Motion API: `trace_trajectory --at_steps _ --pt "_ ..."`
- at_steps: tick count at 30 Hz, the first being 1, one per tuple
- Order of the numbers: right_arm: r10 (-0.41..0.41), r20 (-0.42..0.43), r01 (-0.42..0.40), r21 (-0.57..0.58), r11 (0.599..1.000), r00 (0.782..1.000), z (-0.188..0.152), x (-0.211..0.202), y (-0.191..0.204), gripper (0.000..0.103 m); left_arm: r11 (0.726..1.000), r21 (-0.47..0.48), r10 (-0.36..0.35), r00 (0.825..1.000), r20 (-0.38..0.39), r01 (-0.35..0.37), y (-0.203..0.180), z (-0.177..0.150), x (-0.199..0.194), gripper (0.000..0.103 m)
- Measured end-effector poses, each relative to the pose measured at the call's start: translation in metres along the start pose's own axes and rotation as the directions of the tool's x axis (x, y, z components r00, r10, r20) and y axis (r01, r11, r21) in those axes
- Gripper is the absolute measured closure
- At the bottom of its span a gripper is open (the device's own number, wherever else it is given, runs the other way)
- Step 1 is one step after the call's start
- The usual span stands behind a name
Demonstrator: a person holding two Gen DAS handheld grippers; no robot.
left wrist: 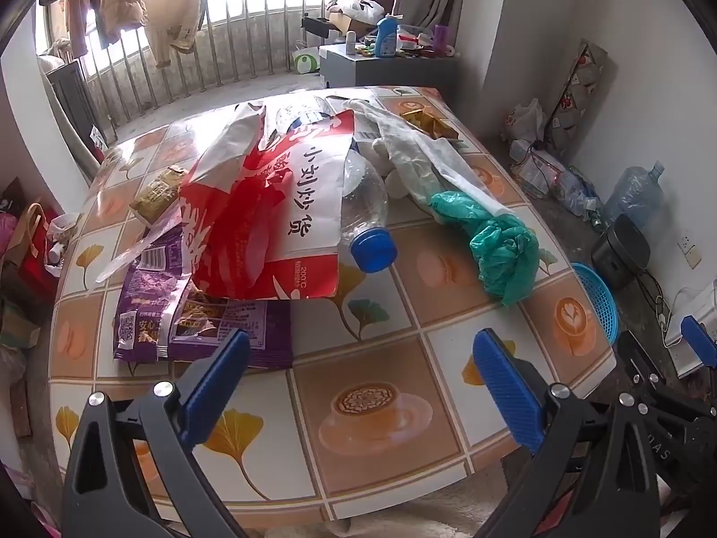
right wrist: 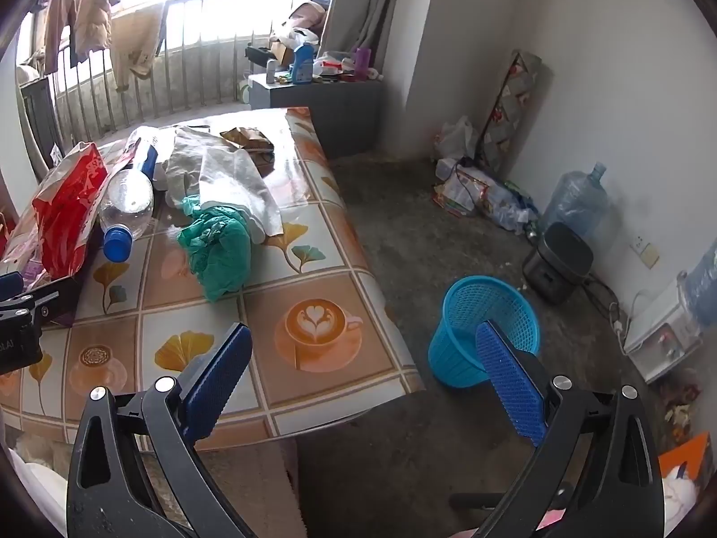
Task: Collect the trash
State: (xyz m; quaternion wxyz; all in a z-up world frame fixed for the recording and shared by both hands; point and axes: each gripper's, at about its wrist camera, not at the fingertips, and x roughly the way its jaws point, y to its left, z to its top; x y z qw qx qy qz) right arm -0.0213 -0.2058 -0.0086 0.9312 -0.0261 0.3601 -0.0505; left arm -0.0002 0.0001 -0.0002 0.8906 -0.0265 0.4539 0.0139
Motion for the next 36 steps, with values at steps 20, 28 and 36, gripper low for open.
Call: trace_trajectory --at_steps 20,28,36 --pt "-0.005 0.000 0.005 0.004 1.000 1.000 0.0003 0.0001 -0.0007 0.008 1.000 -0.002 0.003 1.000 0.008 -0.003 0.0038 -0.0028 0.0005 0.006" --pt "-0.004 -0.001 0.004 0.004 1.000 1.000 0.0002 -0.0004 -0.0006 0.008 1.000 0.000 0.004 1.000 0.008 -0.004 0.0031 -0.0019 0.0001 0.006" --pt "-0.005 -0.001 0.005 0.005 1.000 1.000 0.0000 -0.0002 -0.0002 0.008 1.000 0.002 0.005 1.000 0.008 -0.005 0.0031 -0.0023 0.0004 0.006"
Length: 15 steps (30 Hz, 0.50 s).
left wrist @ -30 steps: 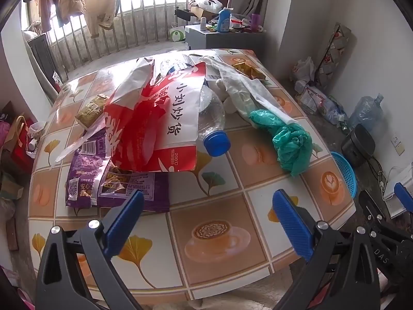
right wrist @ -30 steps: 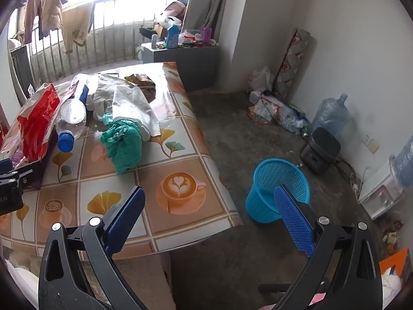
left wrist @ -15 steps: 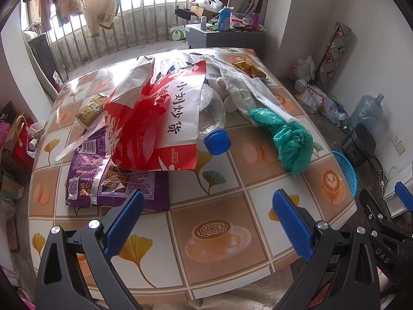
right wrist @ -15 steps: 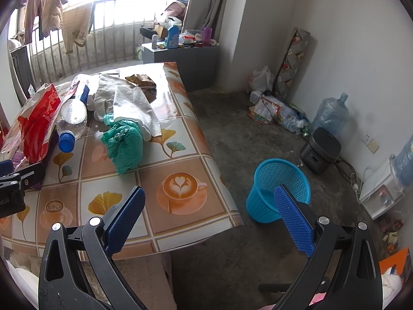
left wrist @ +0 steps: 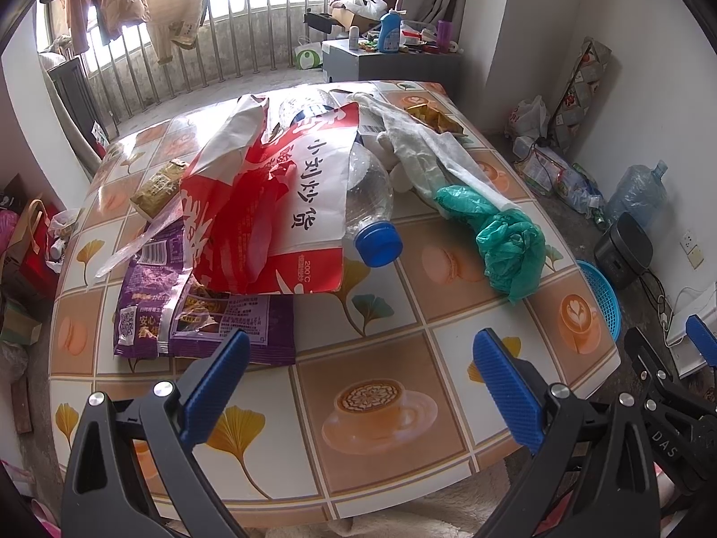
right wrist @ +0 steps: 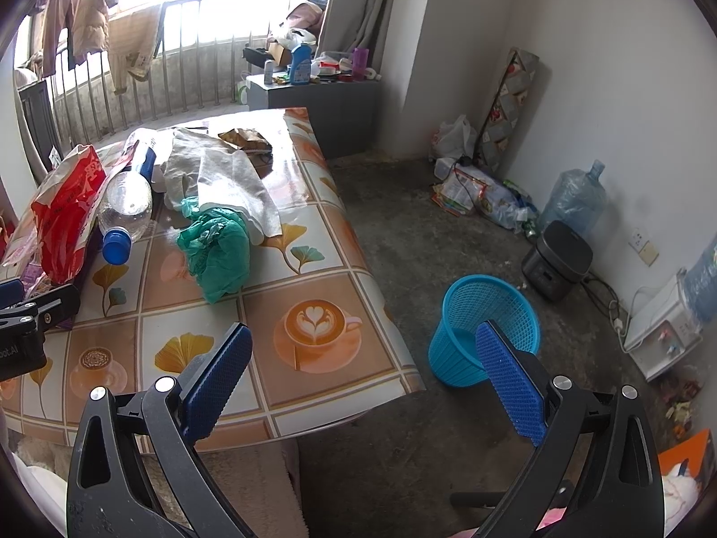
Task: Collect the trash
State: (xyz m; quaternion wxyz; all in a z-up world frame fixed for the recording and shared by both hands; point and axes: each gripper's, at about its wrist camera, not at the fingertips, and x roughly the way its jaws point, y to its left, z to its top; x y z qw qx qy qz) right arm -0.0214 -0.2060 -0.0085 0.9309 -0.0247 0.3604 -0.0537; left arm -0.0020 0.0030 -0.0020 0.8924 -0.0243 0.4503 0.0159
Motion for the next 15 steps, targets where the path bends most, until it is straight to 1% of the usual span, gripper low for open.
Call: trace_trajectory --at_steps 11,13,15 --pt "0.000 0.003 0.000 0.002 1.000 1.000 0.0009 0.0000 0.0001 0.008 1.000 0.000 -0.001 1.000 0.006 0.001 0.0008 -0.0012 0.0023 0.006" --pt "0.001 0.005 -0.001 0.005 1.000 1.000 0.0021 -0.0006 -0.0003 0.008 1.000 0.003 -0.005 1.000 0.013 0.005 0.0002 -0.0037 0.0021 0.006" --pt "0.002 0.010 -0.003 0.010 1.000 1.000 0.0043 -0.0023 0.0002 0.008 1.000 0.015 -0.012 0.999 0.035 0.011 -0.0008 -0.0083 0.0030 0.006"
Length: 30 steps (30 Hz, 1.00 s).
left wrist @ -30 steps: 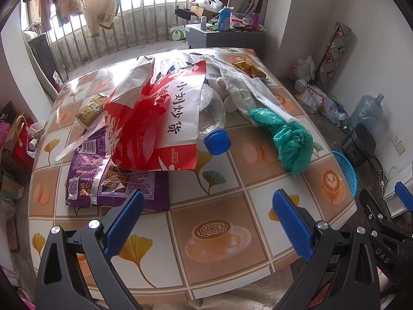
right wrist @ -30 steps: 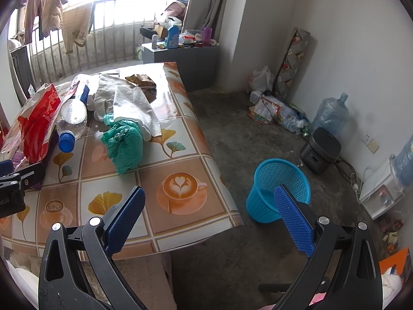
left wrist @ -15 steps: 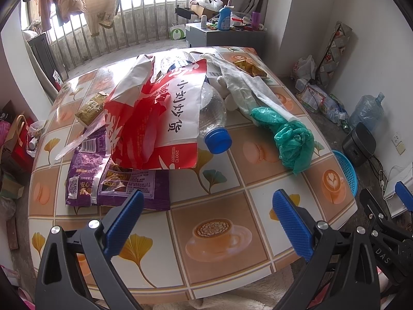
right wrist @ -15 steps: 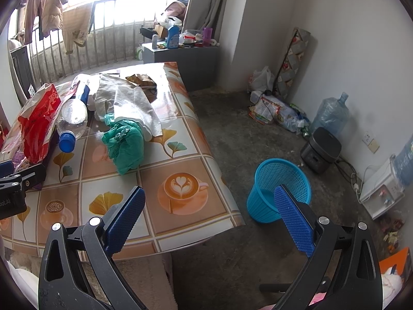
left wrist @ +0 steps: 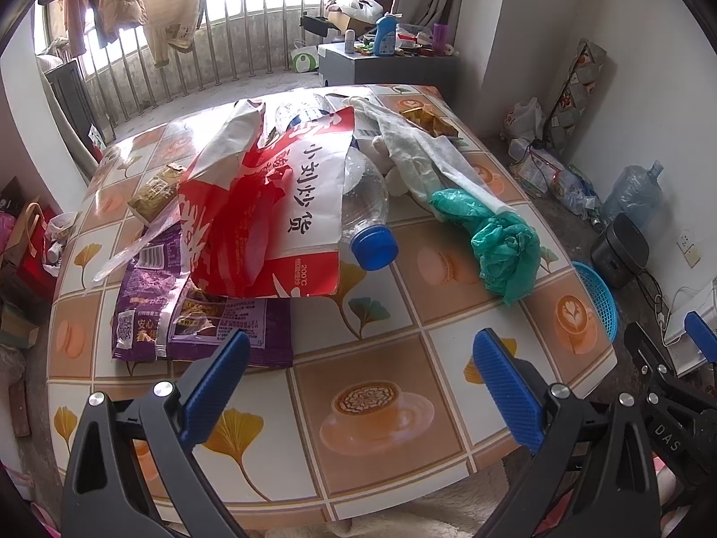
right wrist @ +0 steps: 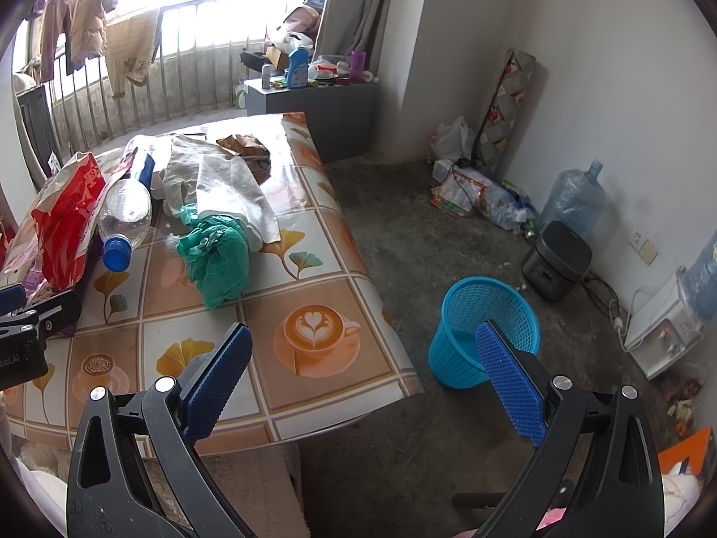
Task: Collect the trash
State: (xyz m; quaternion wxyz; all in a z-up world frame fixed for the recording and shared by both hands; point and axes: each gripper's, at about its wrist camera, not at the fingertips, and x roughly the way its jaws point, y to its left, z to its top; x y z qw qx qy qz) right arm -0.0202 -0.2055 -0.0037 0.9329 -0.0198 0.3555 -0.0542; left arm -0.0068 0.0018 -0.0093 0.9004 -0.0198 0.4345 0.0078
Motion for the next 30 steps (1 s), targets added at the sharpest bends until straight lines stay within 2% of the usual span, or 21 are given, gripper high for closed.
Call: trace_trajectory --at_steps 3,4,5,6,7,9,11,12,15,17,18,20,22,24,26,29,30 --pt "0.004 0.019 -0.004 0.014 1.000 1.000 0.003 -0.004 0.000 0.008 0.999 0.030 0.008 0.996 0.093 -0.011 -0.002 0.003 -0.008 0.006" --pt "0.005 0.028 -0.006 0.020 1.000 1.000 0.005 -0.006 -0.001 0.008 0.998 0.056 0.014 0.984 0.180 -0.025 -0.003 0.004 -0.015 0.005" --pt "0.009 0.040 -0.010 0.027 1.000 0.999 0.008 -0.008 -0.001 0.008 0.997 0.071 0.004 0.976 0.216 -0.020 -0.004 0.004 -0.021 0.006" --pt "0.013 0.054 -0.014 0.033 0.999 0.998 0.011 -0.011 -0.001 0.008 0.996 0.088 -0.017 0.971 0.240 -0.005 -0.004 0.005 -0.028 0.006" --pt "0.018 0.072 -0.020 0.040 0.999 0.997 0.015 -0.013 -0.002 0.008 0.993 0.119 -0.025 0.975 0.220 -0.002 -0.005 0.009 -0.029 0.006" --pt "0.031 0.116 -0.037 0.051 0.998 0.993 0.024 -0.021 0.000 0.008 0.983 0.183 -0.067 0.960 0.273 0.017 -0.005 0.013 -0.043 0.006" --pt "0.054 0.162 -0.064 0.059 0.996 0.985 0.034 -0.028 0.005 0.008 0.966 0.258 -0.096 0.959 0.265 0.026 0.002 0.020 -0.048 0.005" --pt "0.071 0.188 -0.084 0.062 0.995 0.980 0.040 -0.032 0.009 0.008 0.963 0.262 -0.137 0.944 0.299 0.056 0.010 0.023 -0.056 0.005" --pt "0.150 0.259 -0.170 0.059 0.984 0.954 0.057 -0.041 0.024 0.008 0.964 0.193 -0.238 0.911 0.336 0.181 0.052 0.023 -0.057 0.006" --pt "0.223 0.290 -0.247 0.048 0.968 0.931 0.066 -0.043 0.039 0.011 0.964 0.182 -0.249 0.895 0.369 0.193 0.072 0.024 -0.059 0.006" --pt "0.267 0.294 -0.291 0.040 0.956 0.918 0.070 -0.042 0.048 0.012 0.967 0.180 -0.237 0.894 0.379 0.180 0.082 0.025 -0.059 0.006" --pt "0.363 0.280 -0.384 0.022 0.923 0.889 0.074 -0.036 0.068 0.016 0.973 0.153 -0.221 0.896 0.385 0.174 0.102 0.022 -0.055 0.006" --pt "0.464 0.232 -0.478 0.006 0.878 0.855 0.077 -0.025 0.090 0.022 0.977 0.135 -0.205 0.898 0.390 0.165 0.117 0.022 -0.052 0.010" --pt "0.533 0.173 -0.541 -0.002 0.841 0.828 0.081 -0.011 0.112 0.029 0.978 0.126 -0.200 0.905 0.375 0.165 0.129 0.026 -0.045 0.020" --pt "0.585 0.102 -0.588 -0.001 0.809 0.804 0.083 0.004 0.135 0.039 0.979 0.113 -0.197 0.916 0.350 0.168 0.137 0.029 -0.033 0.028" --pt "0.628 -0.009 -0.628 0.023 0.778 0.778 0.083 0.028 0.159 0.052 0.970 0.104 -0.239 0.924 0.298 0.218 0.148 0.032 -0.013 0.039" --pt "0.635 -0.046 -0.635 0.034 0.772 0.771 0.084 0.037 0.166 0.054 0.967 0.108 -0.251 0.926 0.283 0.229 0.148 0.036 -0.007 0.043"
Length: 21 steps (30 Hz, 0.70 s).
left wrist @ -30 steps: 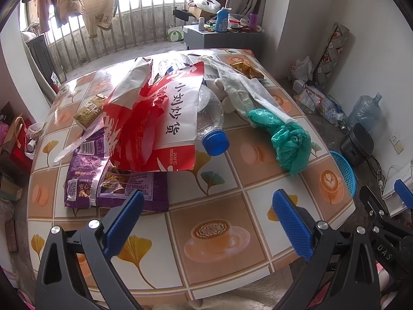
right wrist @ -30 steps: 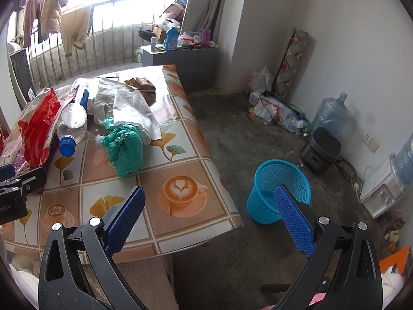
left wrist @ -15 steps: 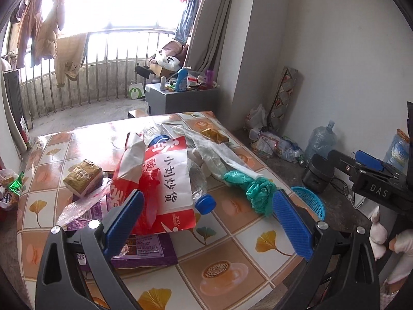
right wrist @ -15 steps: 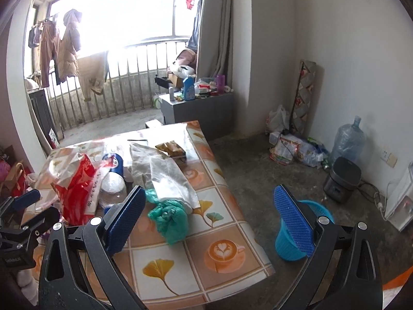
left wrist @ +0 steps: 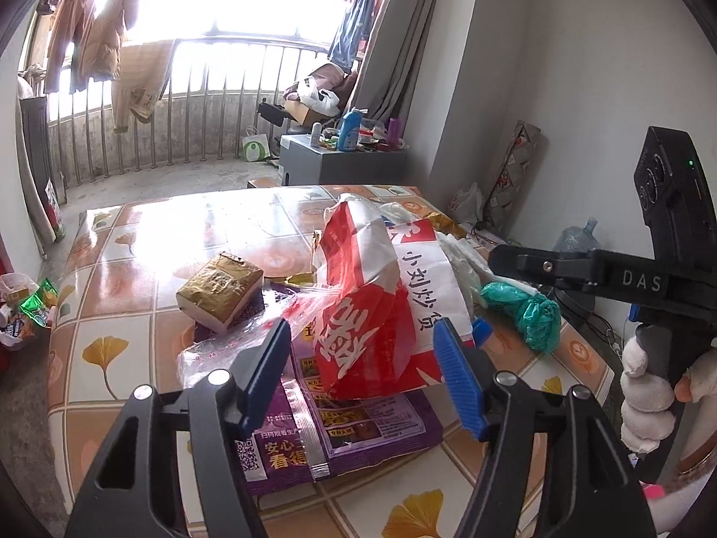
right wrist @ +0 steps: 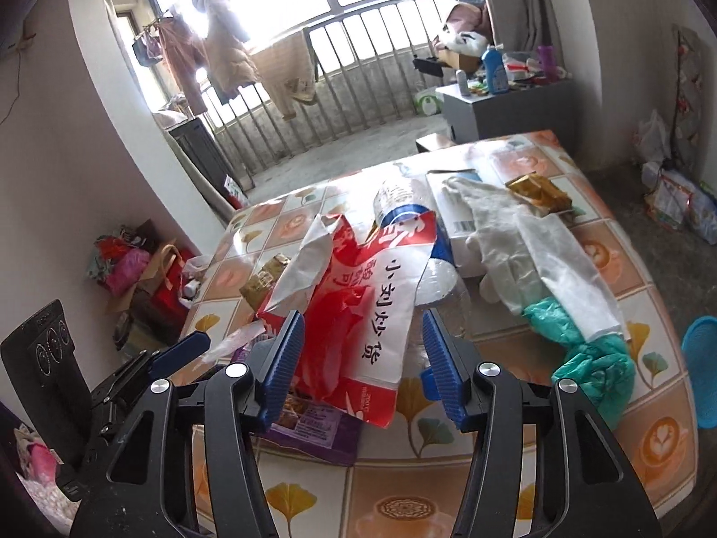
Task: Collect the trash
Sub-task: 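Close left tool on clear plastic packet while right tool grasps red plastic scrap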
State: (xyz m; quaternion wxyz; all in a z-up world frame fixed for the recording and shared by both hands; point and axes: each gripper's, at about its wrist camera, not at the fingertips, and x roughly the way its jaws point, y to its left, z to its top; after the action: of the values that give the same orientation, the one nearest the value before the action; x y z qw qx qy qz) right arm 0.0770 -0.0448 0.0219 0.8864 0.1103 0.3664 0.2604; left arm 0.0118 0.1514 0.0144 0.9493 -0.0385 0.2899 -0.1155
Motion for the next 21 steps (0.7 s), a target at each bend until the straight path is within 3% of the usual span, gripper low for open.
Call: trace_trajectory --at_steps 2,7,12,15,21 --pt "0.017 -0.053 -0.017 0.018 1.000 0.998 0.000 0.005 0.002 0.061 1.000 0.003 -0.026 0.999 -0.028 0.026 0.007 -0.014 0.008 0.047" --pt "0.071 -0.135 -0.066 0.041 0.997 0.988 0.004 0.026 0.011 0.065 0.998 0.002 -0.061 0.993 -0.097 0.062 0.021 -0.015 0.030 0.060" --pt "0.077 -0.181 -0.069 0.050 0.996 0.980 0.004 0.036 0.016 0.066 0.997 -0.002 -0.077 0.988 -0.131 0.078 0.031 -0.017 0.041 0.060" --pt "0.074 -0.208 -0.061 0.066 0.996 0.975 0.002 0.038 0.014 0.072 0.995 -0.009 -0.099 0.982 -0.158 0.099 0.035 -0.020 0.047 0.060" --pt "0.084 -0.214 -0.066 0.093 0.994 0.973 0.000 0.027 0.008 0.074 0.994 0.011 -0.109 0.983 -0.150 0.112 0.036 -0.023 0.039 0.060"
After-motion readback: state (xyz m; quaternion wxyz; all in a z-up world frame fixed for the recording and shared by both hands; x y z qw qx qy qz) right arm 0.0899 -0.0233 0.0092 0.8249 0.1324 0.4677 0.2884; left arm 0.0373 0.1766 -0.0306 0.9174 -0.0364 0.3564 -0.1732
